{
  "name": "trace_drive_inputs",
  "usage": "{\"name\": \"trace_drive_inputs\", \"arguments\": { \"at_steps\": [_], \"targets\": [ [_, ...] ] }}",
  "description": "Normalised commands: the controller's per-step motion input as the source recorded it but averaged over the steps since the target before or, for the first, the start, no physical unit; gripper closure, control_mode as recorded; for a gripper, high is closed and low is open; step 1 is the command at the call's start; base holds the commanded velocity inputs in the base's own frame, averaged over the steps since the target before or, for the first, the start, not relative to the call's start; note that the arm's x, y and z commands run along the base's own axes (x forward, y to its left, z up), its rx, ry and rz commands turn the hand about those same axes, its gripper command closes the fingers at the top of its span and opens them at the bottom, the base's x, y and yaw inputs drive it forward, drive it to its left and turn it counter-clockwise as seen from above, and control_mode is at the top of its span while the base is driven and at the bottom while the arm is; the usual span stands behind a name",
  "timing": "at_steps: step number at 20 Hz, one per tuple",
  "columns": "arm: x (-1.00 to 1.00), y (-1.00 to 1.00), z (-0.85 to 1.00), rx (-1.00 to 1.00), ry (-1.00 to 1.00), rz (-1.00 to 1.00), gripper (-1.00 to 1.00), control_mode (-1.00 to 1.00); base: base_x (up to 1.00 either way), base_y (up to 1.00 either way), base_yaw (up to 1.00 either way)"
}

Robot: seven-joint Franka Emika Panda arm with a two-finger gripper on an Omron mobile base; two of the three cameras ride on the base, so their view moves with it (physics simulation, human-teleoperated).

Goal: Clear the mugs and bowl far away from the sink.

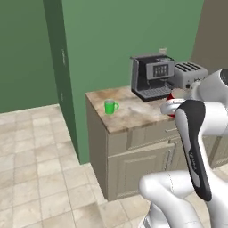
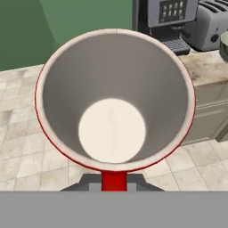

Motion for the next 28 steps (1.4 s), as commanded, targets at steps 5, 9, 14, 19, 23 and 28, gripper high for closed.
{"name": "trace_drive_inputs", "arguments": {
  "at_steps": [5,9,14,19,23,28],
  "targets": [
    [0.0,0.0,0.0,0.0,0.0,0.0,1.0,1.0,0.43,-0.35,-0.16],
    [0.0,0.0,0.0,0.0,0.0,0.0,1.0,1.0,0.86,-0.45,-0.14],
    [0.0,0.0,0.0,0.0,0.0,0.0,1.0,1.0,0.98,-0.26,-0.1],
    [0.0,0.0,0.0,0.0,0.0,0.0,1.0,1.0,0.97,-0.46,-0.04],
    [0.0,0.0,0.0,0.0,0.0,0.0,1.0,1.0,0.91,-0.44,0.0],
    [0.0,0.0,0.0,0.0,0.0,0.0,1.0,1.0,0.65,-0.2,0.0]
  ]
}}
